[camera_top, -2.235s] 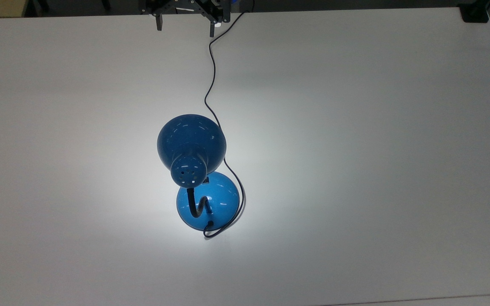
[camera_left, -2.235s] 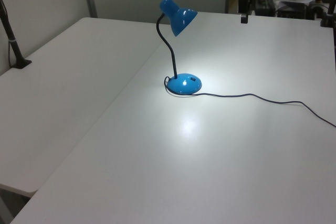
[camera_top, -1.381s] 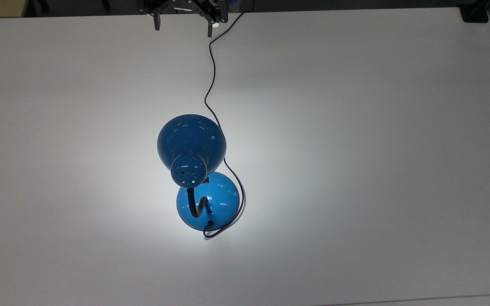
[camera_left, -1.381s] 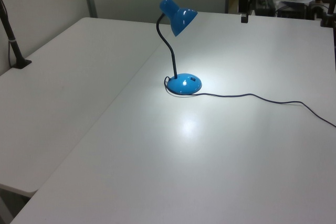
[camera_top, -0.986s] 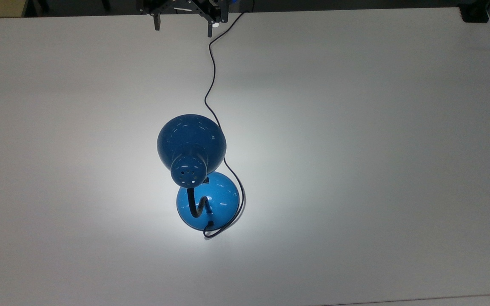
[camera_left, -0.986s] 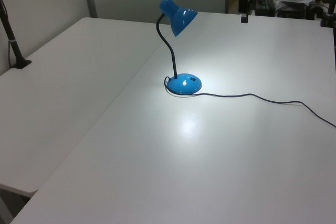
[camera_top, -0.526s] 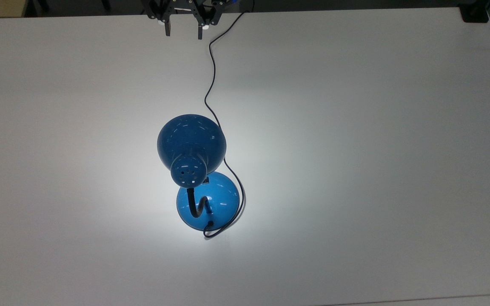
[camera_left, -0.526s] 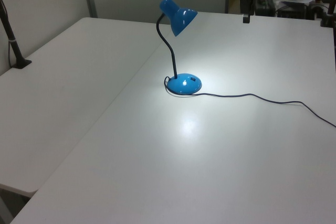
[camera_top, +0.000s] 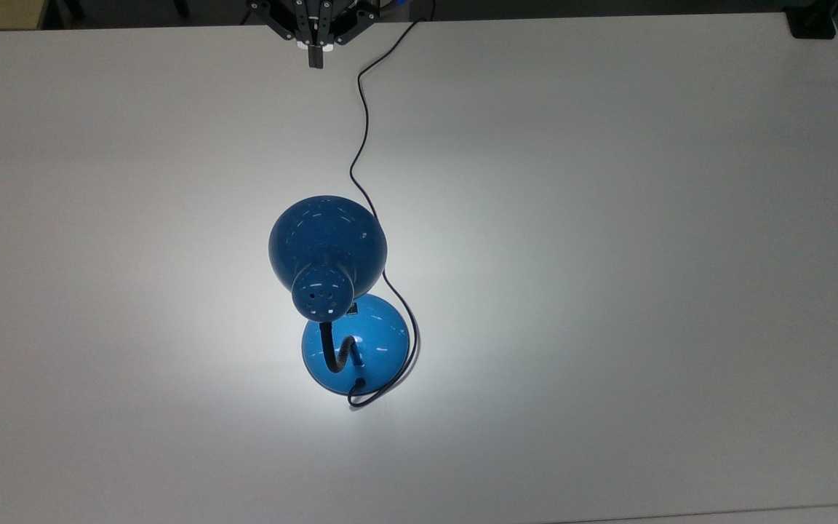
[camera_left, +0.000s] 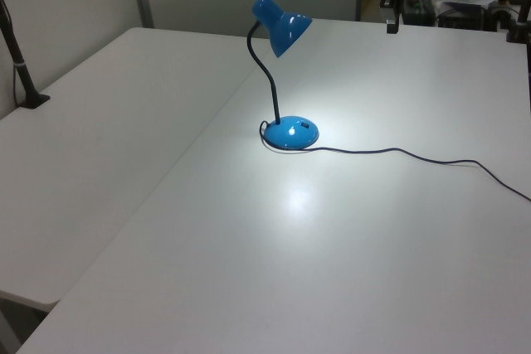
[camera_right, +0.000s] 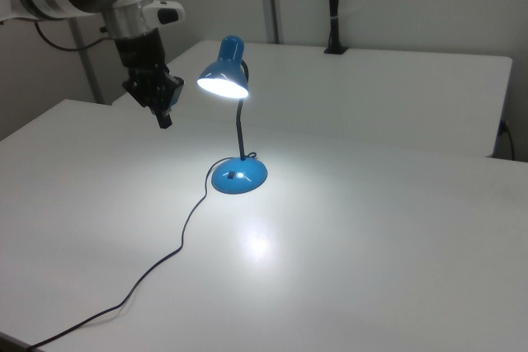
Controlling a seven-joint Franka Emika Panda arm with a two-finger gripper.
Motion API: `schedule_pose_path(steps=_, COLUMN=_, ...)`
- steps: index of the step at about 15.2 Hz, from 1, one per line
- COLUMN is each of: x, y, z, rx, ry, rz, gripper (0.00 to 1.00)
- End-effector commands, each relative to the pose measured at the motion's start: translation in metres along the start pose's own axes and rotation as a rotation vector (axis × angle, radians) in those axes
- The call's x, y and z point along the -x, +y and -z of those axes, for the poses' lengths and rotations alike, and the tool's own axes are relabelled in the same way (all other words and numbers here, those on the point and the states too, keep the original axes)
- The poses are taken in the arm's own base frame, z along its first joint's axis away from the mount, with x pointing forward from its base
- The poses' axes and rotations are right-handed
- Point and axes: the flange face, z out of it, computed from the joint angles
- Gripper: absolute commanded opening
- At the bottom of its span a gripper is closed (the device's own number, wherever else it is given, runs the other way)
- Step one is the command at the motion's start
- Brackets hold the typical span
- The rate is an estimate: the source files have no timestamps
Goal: Turn off the lamp
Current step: 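Move the gripper down toward the switch on the lamp base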
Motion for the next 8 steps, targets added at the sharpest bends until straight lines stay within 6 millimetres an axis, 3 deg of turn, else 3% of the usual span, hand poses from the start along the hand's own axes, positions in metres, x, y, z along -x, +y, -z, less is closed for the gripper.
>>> schedule_pose_path(steps=1, x=-0.001, y=-0.002, z=-0.001, rx=-0.034, ry=0.008, rz=0.042, gripper=0.0)
schedule_pose_path(steps=4, x=-0.008, y=0.002, z=0.001, rx=-0.044, ry=0.063, rz=0.035, gripper=0.0)
schedule_pose_path(steps=8, x=-0.025, y=-0.002, z=-0.026, rx=-0.048, ry=0.117, rz=0.038, gripper=0.0)
